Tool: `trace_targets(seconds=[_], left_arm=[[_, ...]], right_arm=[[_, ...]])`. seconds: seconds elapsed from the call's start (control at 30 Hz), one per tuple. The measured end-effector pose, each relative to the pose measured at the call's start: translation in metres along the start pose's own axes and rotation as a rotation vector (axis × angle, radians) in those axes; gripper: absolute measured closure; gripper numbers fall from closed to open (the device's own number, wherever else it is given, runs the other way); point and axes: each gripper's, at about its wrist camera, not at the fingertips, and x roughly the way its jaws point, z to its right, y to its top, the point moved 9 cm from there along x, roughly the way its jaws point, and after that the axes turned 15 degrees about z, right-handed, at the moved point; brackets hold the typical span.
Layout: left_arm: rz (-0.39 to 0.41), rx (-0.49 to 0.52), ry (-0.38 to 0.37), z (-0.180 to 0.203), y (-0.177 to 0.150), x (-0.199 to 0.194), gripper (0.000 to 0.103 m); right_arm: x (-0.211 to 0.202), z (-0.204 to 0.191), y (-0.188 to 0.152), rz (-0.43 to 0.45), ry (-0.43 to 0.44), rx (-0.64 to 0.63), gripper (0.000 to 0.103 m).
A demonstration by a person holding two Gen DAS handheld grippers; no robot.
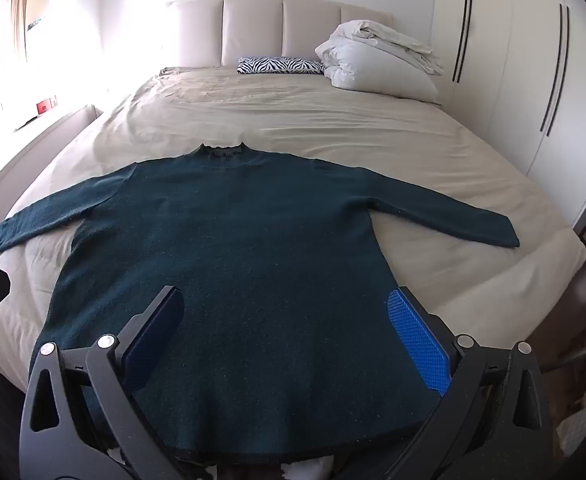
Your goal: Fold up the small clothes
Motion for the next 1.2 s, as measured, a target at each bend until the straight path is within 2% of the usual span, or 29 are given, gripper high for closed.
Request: trace_targets(seconds=[1.2], left_arm=[[-0.003,-0.012,-0.008,0.0006,-0.0003,-0.0001,0.0]], right_arm=[[0.0002,0.0003,-0.0014,-0.002,-0.001,0.001,0.0]])
